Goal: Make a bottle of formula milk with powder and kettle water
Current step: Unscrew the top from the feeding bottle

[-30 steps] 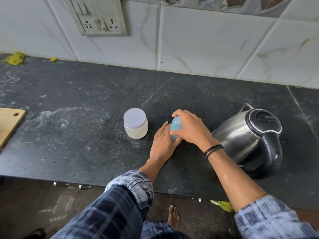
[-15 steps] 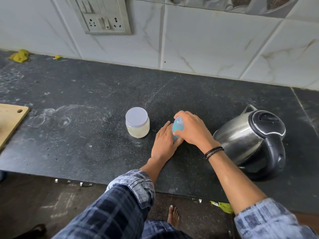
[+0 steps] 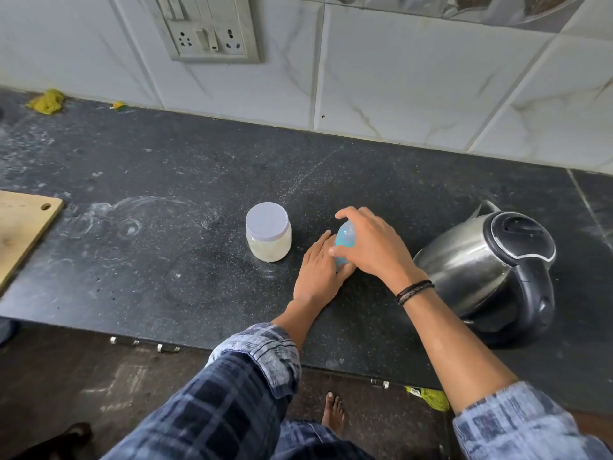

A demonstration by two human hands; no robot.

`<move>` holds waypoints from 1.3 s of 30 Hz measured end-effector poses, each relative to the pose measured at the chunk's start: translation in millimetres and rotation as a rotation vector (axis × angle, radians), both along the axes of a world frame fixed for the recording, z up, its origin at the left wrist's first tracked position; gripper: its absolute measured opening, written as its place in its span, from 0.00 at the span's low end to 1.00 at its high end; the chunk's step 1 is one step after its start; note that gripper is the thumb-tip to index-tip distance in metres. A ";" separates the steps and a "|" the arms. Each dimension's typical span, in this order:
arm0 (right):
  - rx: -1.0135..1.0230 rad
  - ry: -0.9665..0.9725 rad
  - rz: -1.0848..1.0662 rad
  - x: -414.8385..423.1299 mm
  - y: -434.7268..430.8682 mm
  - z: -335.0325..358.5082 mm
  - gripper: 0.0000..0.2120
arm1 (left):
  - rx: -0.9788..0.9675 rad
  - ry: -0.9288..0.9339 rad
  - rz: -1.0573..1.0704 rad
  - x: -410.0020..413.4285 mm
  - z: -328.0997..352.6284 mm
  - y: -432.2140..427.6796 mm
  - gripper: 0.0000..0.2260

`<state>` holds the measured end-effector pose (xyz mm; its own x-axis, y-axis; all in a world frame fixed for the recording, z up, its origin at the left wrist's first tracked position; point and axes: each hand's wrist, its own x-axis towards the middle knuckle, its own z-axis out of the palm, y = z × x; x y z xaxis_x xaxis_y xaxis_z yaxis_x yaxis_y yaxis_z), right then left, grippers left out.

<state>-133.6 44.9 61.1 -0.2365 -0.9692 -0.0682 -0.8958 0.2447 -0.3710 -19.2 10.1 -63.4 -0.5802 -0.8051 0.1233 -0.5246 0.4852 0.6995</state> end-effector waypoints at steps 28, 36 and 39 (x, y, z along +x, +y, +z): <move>-0.093 -0.058 -0.077 6.0 8.8 -5.7 0.28 | -0.012 0.008 0.002 0.5 -1.3 -0.2 0.32; -0.071 -0.063 -0.074 6.1 8.7 -5.5 0.29 | 0.002 -0.001 -0.004 0.0 -1.0 -0.8 0.33; -0.088 -0.097 -0.052 4.3 8.3 -4.5 0.34 | -0.003 0.003 0.006 0.0 0.1 0.0 0.33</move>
